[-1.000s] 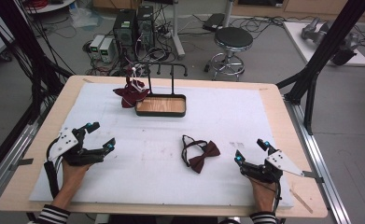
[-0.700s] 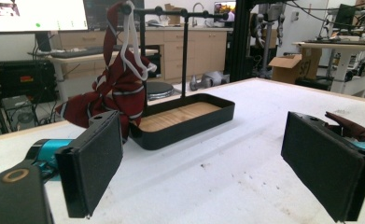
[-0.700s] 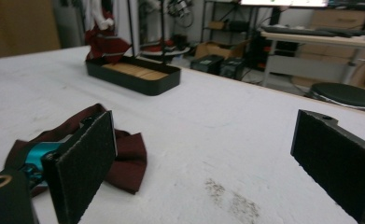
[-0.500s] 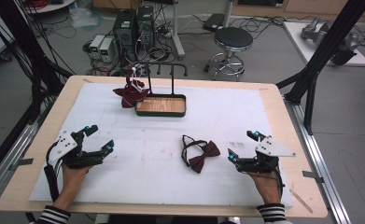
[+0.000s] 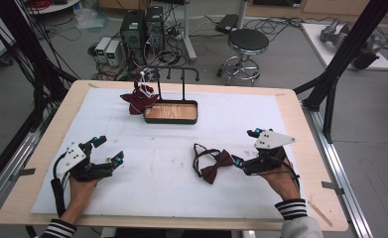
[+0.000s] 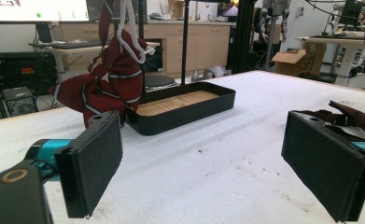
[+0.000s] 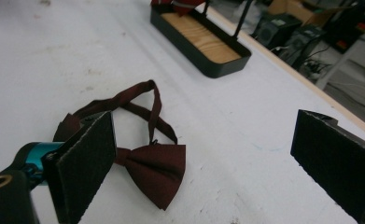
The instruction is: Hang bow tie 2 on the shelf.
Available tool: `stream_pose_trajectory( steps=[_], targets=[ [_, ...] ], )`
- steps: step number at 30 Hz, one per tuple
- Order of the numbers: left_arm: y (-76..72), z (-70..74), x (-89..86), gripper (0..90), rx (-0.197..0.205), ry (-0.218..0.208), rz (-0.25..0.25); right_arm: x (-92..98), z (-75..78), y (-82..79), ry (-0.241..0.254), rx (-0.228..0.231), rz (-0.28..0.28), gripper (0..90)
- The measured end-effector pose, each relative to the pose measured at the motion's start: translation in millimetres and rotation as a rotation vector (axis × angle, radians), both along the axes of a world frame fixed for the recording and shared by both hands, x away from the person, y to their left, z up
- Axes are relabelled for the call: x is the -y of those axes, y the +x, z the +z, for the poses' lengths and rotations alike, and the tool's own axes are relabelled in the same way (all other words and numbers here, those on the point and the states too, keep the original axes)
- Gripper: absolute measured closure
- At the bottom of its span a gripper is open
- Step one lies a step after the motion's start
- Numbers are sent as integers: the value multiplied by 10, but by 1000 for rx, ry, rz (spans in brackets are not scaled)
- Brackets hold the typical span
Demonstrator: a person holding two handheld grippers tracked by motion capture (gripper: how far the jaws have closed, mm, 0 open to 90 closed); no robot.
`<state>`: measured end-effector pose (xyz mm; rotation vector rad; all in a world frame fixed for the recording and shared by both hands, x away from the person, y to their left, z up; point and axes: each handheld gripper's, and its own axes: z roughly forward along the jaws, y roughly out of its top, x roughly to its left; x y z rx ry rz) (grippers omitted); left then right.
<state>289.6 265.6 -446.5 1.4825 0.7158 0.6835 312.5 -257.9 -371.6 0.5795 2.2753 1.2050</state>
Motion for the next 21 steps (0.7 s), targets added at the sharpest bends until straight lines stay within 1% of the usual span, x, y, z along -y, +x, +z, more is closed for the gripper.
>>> stream_pose_trajectory(
  steps=[2,3,5,6,7,8,11,12,14,15,16,19,21],
  targets=[
    [0,-6,0,129,-1,4,0,-30,22,45,-45,-17,25,61],
    [1,-8,1,129,-1,1,-1,-37,28,71,-59,-18,38,61],
    [1,-9,-3,129,-1,-5,2,-57,47,132,-87,-40,57,61],
    [0,-9,-4,129,-1,-14,3,-73,56,171,-101,-51,80,61],
    [1,-8,-11,129,-2,-11,6,-92,67,197,-122,-64,91,61],
    [2,-10,-16,129,-4,-10,8,-110,75,226,-142,-57,111,61],
    [10,-20,-26,129,-10,-12,16,-164,87,280,-175,-72,151,61],
    [8,-21,-29,129,-10,-15,20,-200,75,317,-194,-80,178,62],
    [5,-20,-42,129,-8,-16,24,-239,53,354,-224,-84,206,61],
    [3,-19,-46,129,-8,-20,25,-265,30,376,-247,-90,221,62],
    [3,-19,-50,129,-8,-27,29,-283,16,384,-254,-96,232,62],
    [10,-22,-59,129,-12,-30,31,-366,-46,412,-299,-114,281,62],
    [11,-25,-60,129,-13,-30,31,-424,-79,431,-346,-125,306,62]
  ],
)
